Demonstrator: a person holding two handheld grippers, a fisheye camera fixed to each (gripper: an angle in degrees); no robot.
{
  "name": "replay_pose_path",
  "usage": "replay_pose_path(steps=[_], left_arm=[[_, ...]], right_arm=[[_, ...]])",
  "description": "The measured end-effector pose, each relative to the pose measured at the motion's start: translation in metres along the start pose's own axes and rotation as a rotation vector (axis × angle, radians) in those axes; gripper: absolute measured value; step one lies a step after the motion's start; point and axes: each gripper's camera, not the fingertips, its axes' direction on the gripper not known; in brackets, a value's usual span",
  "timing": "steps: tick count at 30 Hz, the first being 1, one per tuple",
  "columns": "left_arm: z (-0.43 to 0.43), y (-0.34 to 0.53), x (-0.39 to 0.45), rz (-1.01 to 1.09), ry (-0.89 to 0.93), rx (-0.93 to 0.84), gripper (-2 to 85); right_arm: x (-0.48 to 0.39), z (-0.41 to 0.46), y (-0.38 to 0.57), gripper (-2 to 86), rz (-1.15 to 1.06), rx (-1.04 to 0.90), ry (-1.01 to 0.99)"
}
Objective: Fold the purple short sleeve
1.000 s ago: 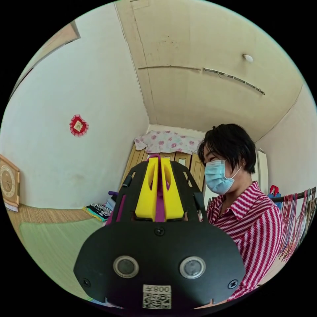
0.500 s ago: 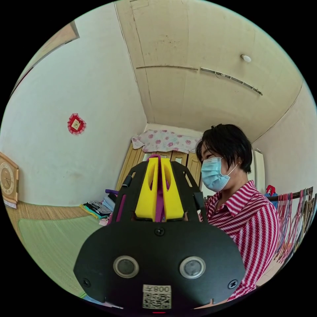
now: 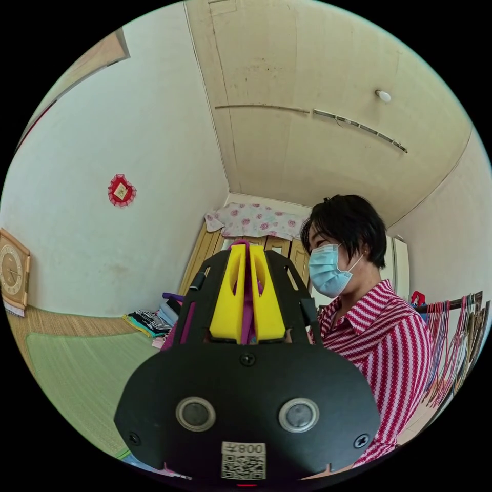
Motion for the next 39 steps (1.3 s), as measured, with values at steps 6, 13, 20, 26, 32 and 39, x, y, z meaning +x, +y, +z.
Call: replay_pose_path(steps=[6, 13, 20, 26, 32, 39], left_arm=[[0.008, -0.004, -0.006, 0.009, 0.0, 0.003, 1.0], [0.027, -0.02, -0.027, 0.02, 0.027, 0.009, 1.0], [0.049, -0.046, -0.056, 0.034, 0.042, 0.013, 1.0], [0.077, -0.08, -0.098, 0.024, 0.029, 0.011, 1.0], [0.121, -0.12, -0.172, -0.012, -0.031, 0.01, 1.0], [0.192, -0.161, -0.313, -0.107, -0.224, -0.031, 1.1]], right_arm=[[-0.01, 0.003, 0.005, 0.3, -0.007, -0.004, 0.011], [-0.02, 0.013, 0.014, 0.3, 0.0, -0.007, 0.024], [-0.026, 0.036, 0.021, 0.4, 0.003, -0.021, 0.052], [-0.013, 0.068, 0.027, 0.4, 0.015, -0.038, 0.077], [0.035, 0.109, 0.023, 0.4, 0.046, -0.073, 0.139], [0.181, 0.172, 0.007, 0.3, 0.143, -0.157, 0.284]])
